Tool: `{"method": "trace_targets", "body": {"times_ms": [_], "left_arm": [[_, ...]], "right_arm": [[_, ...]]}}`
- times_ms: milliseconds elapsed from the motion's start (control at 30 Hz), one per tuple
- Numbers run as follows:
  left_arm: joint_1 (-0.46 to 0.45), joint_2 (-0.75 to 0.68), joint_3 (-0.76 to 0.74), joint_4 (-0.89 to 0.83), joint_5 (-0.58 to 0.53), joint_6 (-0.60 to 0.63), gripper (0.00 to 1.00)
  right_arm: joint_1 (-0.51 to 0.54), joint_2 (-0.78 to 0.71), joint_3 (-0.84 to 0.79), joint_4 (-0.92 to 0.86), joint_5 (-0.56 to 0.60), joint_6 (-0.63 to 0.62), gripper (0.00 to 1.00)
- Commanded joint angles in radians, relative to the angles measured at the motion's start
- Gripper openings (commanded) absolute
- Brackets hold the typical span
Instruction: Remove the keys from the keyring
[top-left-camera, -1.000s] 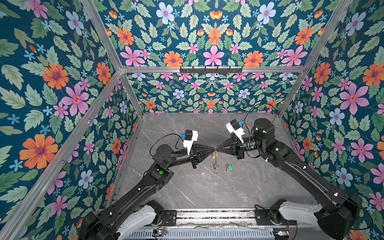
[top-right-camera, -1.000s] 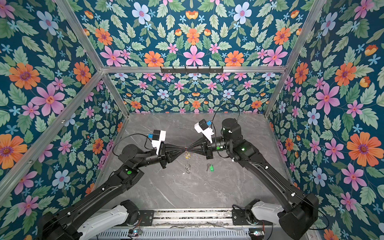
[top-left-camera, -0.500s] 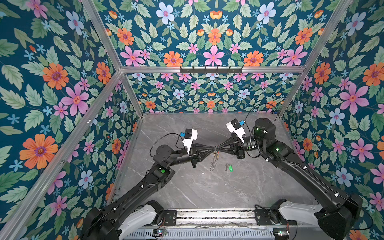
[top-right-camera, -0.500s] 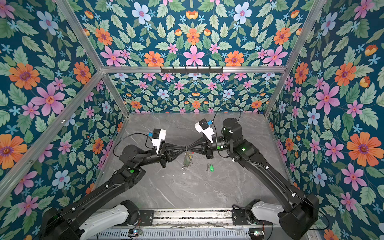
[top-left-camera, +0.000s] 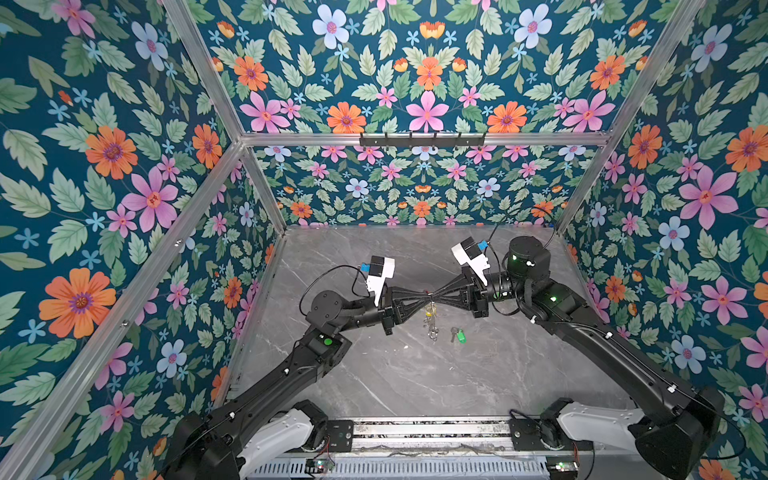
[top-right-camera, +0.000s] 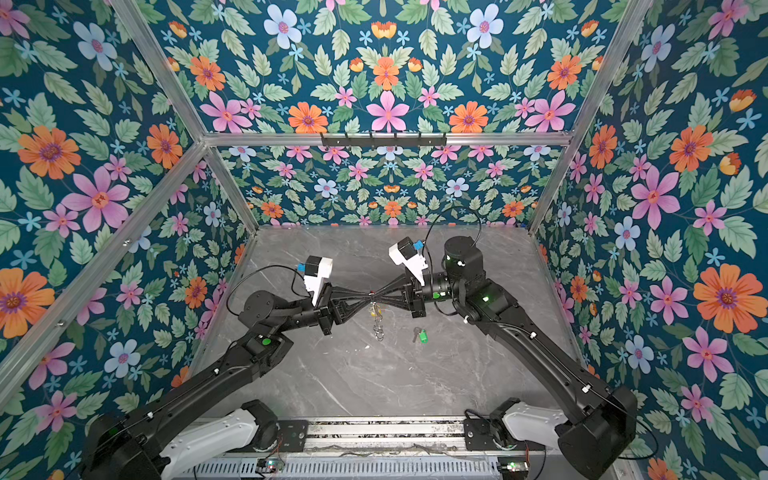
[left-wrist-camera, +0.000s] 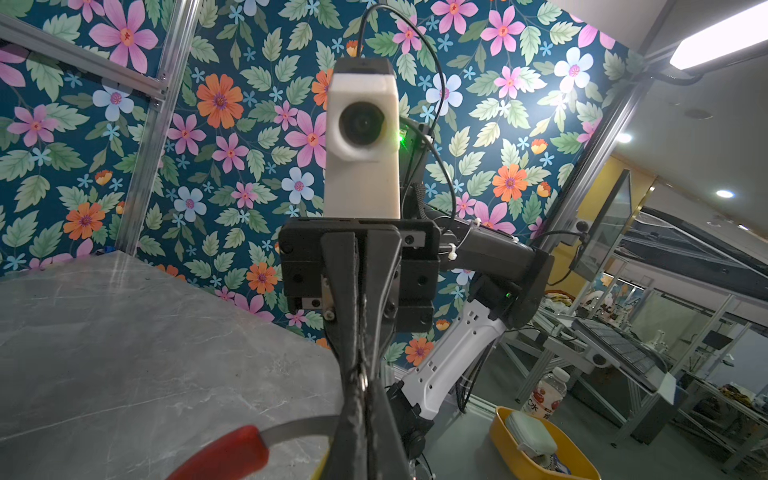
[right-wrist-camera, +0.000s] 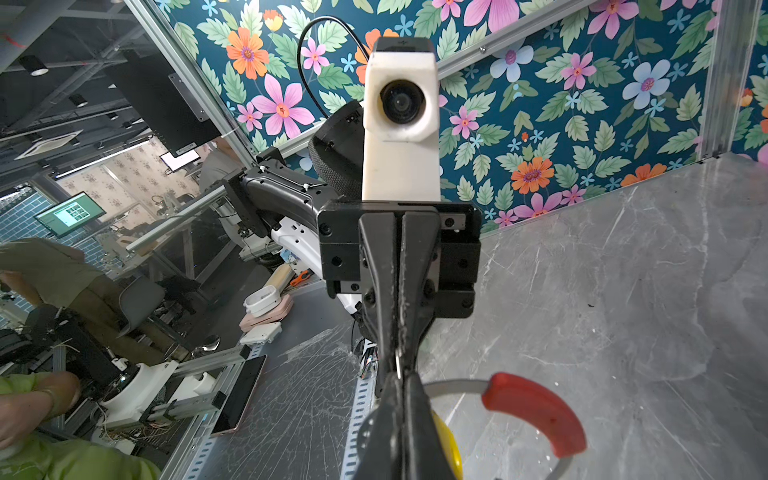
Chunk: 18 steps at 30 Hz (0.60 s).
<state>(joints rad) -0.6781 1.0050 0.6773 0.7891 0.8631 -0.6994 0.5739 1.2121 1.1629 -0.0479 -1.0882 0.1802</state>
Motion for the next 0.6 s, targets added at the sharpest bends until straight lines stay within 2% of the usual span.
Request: {"method": "trace_targets", "body": {"times_ms": [0,167,200,267,333,500,567], "left_arm": [[-0.004,-0.015,0.005,0.024,0.018,0.014,0.00],[-0.005,-0.051,0.043,-0.130,-0.044,0.074,0.00],[-0.006,-0.055,0.057,-0.179,-0.061,0.091,0.00],[-0.006,-0.066,0.087,-0.296,-0.107,0.135,0.00],[-0.008,-0.075,0.100,-0.352,-0.133,0.154,0.00],[-0.007,-0.085,0.123,-0.409,-0.163,0.156,0.00],[-0.008,-0.081,0.143,-0.436,-0.168,0.155,0.00]], "right_arm": [[0.001,0.003,0.003,0.027,0.053,0.007,0.00],[0.001,-0.010,-0.004,0.043,0.065,0.028,0.00],[0.001,-0.015,-0.009,0.042,0.080,0.033,0.05],[0.000,-0.037,-0.025,0.040,0.126,0.033,0.24],[0.001,-0.063,-0.042,0.039,0.167,0.035,0.34],[0.000,-0.107,-0.076,0.042,0.269,0.047,0.39],[0.000,-0.109,-0.080,0.054,0.249,0.053,0.40]]}}
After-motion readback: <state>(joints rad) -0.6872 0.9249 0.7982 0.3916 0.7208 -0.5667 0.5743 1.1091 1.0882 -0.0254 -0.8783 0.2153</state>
